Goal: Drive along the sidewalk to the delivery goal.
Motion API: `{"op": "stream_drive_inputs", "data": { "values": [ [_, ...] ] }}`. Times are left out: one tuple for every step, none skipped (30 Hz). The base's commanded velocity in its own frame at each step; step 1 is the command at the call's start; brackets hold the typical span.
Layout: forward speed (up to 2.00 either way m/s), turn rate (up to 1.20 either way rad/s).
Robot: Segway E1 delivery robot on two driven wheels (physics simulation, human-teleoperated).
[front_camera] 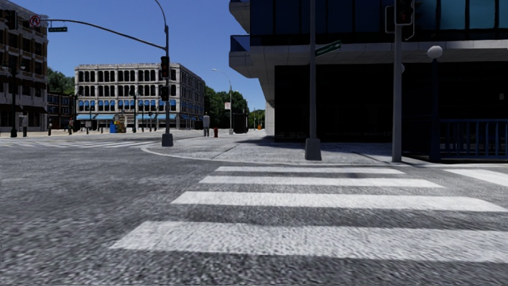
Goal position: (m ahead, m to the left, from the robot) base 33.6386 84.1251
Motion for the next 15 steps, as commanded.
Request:
{"op": "stream_drive_inputs", "data": {
  "values": [
    [2.0,-0.13],
    [2.0,-0.13],
    [2.0,-0.03],
    [2.0,0.0],
    [2.0,0.0],
    [2.0,0.0],
    [2.0,0.0],
    [2.0,0.0],
    [2.0,0.0],
    [2.0,0.0],
    [2.0,-0.08],
    [2.0,-0.15],
    [2.0,-0.15],
    [2.0,-0.19],
    [2.0,-0.22]
  ]
}}
